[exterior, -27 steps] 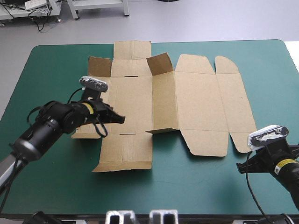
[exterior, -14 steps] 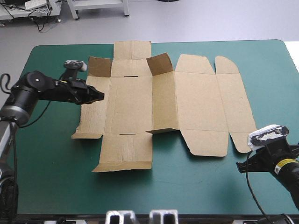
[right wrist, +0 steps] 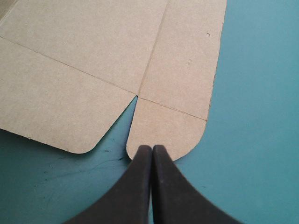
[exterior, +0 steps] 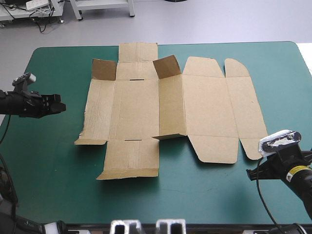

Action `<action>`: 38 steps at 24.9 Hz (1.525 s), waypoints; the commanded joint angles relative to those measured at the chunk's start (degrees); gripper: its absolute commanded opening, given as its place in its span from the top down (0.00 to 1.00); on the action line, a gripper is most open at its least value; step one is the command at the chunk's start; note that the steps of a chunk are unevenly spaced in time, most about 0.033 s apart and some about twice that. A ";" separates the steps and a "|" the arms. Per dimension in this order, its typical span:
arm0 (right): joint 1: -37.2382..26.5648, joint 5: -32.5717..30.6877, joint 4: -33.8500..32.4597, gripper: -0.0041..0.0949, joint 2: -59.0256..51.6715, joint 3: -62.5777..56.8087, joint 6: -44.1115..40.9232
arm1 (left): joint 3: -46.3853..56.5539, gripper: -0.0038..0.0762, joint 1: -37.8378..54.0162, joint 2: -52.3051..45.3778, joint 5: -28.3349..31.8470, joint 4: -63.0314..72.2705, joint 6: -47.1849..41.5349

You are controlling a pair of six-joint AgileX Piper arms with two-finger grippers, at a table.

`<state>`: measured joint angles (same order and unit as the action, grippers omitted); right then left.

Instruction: Fold the box

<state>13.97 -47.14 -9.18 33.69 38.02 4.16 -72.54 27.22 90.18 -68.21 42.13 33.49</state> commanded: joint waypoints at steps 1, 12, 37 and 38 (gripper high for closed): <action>-0.09 4.25 -0.51 0.98 0.39 1.21 0.32 | -1.88 0.46 0.86 1.98 -6.35 3.27 -0.08; -0.09 3.97 1.38 0.98 0.39 1.21 0.41 | -1.88 0.31 -2.06 12.77 -6.35 3.44 2.32; -0.09 1.07 1.38 0.98 0.39 1.21 0.41 | -1.88 0.96 -17.08 23.48 -6.36 16.38 15.61; -0.09 1.07 1.38 0.98 0.39 1.21 0.41 | -1.98 0.96 -17.14 22.69 -6.36 18.08 17.11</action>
<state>13.97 -49.11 -7.28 33.69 38.02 4.33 -74.48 11.46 115.37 -70.60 53.31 45.93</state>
